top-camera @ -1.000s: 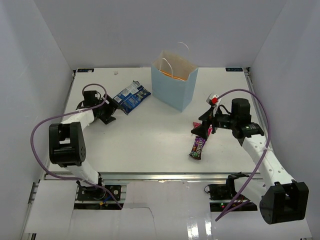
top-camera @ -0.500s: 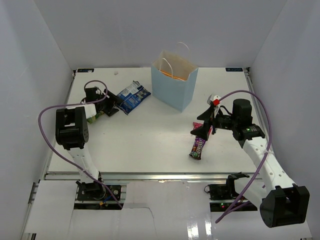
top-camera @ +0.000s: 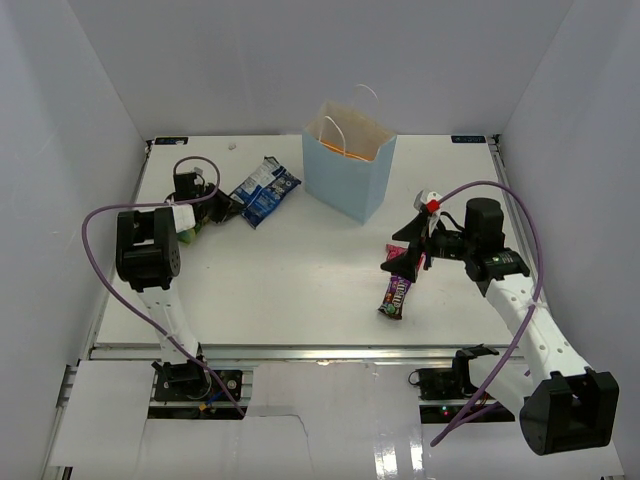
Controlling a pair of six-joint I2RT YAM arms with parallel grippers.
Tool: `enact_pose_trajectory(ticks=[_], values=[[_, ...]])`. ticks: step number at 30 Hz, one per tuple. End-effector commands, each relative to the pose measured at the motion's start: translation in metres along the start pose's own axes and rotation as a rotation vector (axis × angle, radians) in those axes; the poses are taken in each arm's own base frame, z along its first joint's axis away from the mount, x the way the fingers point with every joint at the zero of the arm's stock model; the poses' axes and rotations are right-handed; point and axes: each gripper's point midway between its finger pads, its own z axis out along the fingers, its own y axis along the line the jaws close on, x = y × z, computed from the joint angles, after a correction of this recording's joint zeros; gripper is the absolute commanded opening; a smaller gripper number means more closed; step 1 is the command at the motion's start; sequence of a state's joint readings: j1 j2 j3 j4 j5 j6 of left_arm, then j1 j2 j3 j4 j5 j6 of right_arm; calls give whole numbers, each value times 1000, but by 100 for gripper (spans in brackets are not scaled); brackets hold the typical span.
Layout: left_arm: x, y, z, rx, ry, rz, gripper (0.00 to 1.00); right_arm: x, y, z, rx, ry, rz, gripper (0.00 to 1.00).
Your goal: Place the snacks into the paper bag
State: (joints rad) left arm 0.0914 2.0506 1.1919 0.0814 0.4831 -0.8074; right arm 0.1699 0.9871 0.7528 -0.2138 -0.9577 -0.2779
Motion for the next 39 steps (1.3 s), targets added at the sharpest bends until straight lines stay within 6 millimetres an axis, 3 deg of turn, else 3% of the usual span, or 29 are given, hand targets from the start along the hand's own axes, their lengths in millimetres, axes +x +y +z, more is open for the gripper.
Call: enact_pose_trajectory(ticks=[1,3,4,6,7,10,11,12,13,14,15,17,18,20,21,22,23,24,25,26,27,29,30,31,35,39], values=[[-8,-18,-20,13,-35,145,20,-3,9,0,-58,-27,-45,98],[-13,-27,-31,13,-57,196,12,-4,18,0,-100,-41,-60,98],[-21,-43,-45,35,-90,229,5,-4,21,0,-113,-42,-66,98],[-17,-49,-61,30,-97,237,0,-3,31,0,-172,-55,-112,98],[-21,-66,-79,59,-132,259,0,1,40,2,-211,-44,-116,98],[-7,-73,-103,63,-127,236,0,10,55,13,-274,11,-229,100],[-6,-85,-121,89,-150,241,0,12,55,19,-271,35,-272,100],[5,-80,-126,85,-133,228,0,14,44,24,-215,73,-366,100],[13,-82,-132,100,-115,206,0,15,53,33,-236,91,-436,100],[19,-92,-147,131,-124,208,0,8,49,40,-198,84,-518,99],[27,-92,-152,144,-112,196,0,5,31,44,-85,124,-579,99],[49,-86,-160,159,-57,143,0,-9,37,61,-37,103,-682,98],[55,-93,-170,188,-58,142,0,-37,22,66,102,44,-751,98],[74,-90,-176,212,-5,89,0,-51,43,87,122,-37,-818,97],[79,-95,-184,236,-3,84,0,-69,57,98,168,-115,-867,90],[85,-95,-188,247,12,70,0,-78,61,104,202,-150,-880,90],[94,-94,-191,253,41,36,0,-70,51,116,289,-108,-885,90],[97,-97,-197,269,42,35,0,-88,72,127,303,-201,-918,90],[102,-97,-200,273,56,25,0,-74,72,143,308,-174,-947,90],[107,-97,-203,278,75,6,0,-74,76,150,329,-179,-999,90],[110,-100,-209,288,75,12,0,-82,97,157,318,-250,-1016,90],[117,-101,-215,292,98,-14,0,-64,107,179,303,-211,-1050,90],[118,-103,-218,298,99,-17,0,-62,122,184,290,-228,-1055,90],[120,-105,-223,304,100,-20,0,-59,125,193,309,-249,-1062,90],[130,-107,-229,327,141,-46,0,-73,119,198,510,-310,-1110,90],[140,-103,-232,335,170,-47,0,-73,116,204,566,-321,-1166,90]])
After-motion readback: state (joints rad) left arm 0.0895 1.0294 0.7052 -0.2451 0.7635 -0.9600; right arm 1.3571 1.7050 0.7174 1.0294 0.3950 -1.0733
